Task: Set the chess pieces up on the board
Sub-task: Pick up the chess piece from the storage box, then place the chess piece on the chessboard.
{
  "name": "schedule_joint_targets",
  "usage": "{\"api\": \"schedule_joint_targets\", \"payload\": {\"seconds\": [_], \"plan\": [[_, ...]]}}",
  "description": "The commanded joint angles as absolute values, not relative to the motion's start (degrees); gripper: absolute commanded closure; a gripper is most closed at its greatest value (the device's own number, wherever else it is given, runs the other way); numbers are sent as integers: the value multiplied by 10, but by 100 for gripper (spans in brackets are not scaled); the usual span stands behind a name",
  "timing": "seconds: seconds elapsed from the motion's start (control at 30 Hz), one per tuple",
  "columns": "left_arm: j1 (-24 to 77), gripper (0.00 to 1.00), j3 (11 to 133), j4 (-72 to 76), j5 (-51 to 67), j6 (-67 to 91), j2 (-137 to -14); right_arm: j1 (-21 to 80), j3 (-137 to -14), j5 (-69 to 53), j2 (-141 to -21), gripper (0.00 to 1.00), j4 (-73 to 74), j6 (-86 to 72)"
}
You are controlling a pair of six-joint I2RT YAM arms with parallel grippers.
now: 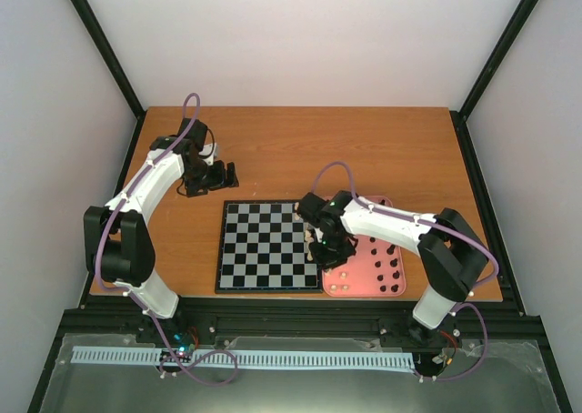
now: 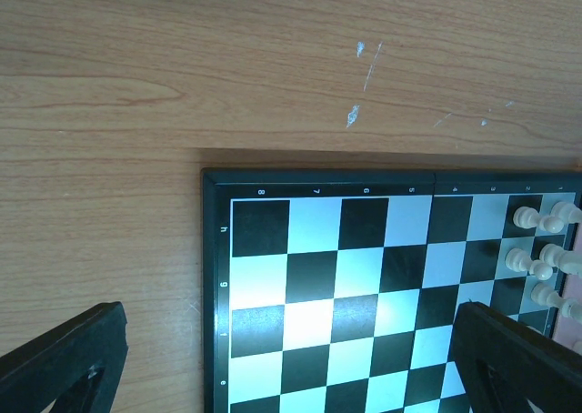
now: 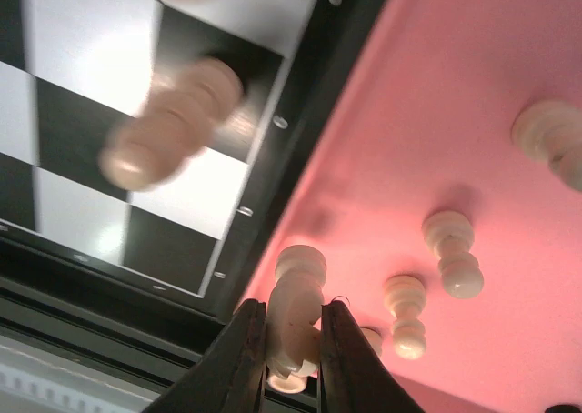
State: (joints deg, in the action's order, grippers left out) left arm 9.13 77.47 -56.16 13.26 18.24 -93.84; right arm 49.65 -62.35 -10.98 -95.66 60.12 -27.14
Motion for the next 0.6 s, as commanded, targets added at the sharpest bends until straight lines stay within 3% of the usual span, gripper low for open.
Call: {"api": "schedule_joint_targets", "payload": {"seconds": [0.0,0.57], "plan": [[94,0,778,-557,134,190,-925,512,-676,-94,-939,92,625,-288],[94,0,780,-552,146,194,-926,541,-746,-91,-1015,92,633,-275]]}}
